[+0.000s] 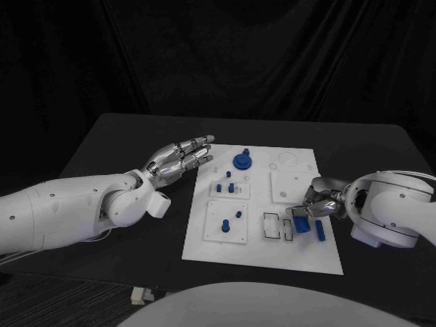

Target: Assemble the parts on the task board

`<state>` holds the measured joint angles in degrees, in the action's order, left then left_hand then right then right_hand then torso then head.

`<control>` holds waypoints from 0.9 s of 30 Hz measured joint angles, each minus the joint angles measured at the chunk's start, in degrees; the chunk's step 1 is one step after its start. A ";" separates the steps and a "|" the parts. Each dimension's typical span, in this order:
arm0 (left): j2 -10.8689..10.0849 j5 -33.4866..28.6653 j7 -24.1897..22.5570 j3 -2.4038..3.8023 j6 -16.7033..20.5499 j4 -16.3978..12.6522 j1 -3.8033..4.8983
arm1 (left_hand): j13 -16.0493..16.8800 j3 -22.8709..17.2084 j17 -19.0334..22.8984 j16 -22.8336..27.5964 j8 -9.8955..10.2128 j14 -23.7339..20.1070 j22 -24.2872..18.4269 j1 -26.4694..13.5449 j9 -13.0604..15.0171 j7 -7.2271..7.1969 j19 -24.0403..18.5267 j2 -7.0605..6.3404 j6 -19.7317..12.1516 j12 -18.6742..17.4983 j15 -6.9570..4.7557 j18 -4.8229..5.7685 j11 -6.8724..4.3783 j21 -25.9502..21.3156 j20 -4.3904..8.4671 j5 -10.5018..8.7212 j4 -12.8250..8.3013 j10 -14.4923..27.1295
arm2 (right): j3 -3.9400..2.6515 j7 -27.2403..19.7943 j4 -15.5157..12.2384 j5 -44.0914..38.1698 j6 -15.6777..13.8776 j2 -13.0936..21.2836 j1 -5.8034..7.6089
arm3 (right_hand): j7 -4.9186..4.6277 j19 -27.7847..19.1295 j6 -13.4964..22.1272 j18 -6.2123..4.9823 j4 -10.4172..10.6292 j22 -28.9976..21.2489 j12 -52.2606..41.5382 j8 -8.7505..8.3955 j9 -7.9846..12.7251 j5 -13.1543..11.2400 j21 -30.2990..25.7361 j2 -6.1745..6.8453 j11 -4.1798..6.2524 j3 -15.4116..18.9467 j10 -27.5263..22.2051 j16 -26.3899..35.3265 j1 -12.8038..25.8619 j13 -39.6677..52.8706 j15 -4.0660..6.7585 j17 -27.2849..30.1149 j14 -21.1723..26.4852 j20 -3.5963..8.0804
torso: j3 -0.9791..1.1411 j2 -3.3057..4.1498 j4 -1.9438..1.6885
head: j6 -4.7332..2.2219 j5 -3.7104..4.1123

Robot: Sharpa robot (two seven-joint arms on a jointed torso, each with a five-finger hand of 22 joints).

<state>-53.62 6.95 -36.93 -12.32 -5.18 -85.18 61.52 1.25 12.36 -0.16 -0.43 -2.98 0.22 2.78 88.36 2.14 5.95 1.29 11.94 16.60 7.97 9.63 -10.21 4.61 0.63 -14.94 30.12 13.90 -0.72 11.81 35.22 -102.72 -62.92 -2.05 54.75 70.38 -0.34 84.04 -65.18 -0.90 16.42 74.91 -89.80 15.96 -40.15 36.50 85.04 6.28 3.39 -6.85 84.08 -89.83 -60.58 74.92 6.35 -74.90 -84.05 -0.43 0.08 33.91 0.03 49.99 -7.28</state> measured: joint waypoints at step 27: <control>-0.12 0.00 0.21 0.00 -0.12 -0.05 -0.01 | -0.01 0.17 0.00 0.00 -0.20 0.00 0.04 0.22 0.05 0.20 0.00 0.22 0.20 0.00 0.41 0.00 0.00 0.00 0.00 0.22 -0.16 0.00 | 0.04 0.07 0.85 11.46 -7.56 -3.36 -1.97 | -0.81 0.00 0.82 0.00 0.40 -0.01 0.00 -1.63 0.31 -3.96 -1.30 -1.13 -0.07 -0.54 -0.01 0.00 1.10 -0.01 -0.07 0.00 -0.04 0.00 | -0.01 0.00 -0.03 | 0.00 0.05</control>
<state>-53.74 6.95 -36.72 -12.32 -5.31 -85.23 61.50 1.24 12.53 -0.17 -0.42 -3.17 0.23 2.82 88.58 2.19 6.15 1.29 12.16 16.80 7.97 10.03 -10.20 4.61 0.63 -14.94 30.34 13.74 -0.71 11.85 35.29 -101.88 -51.46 -9.61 51.39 68.40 -1.15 84.04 -64.36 -0.89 16.83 74.90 -89.80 14.33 -39.84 32.53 83.74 5.15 3.32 -7.39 84.07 -89.83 -59.48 74.91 6.28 -74.90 -84.09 -0.43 0.07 33.91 -0.01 49.99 -7.22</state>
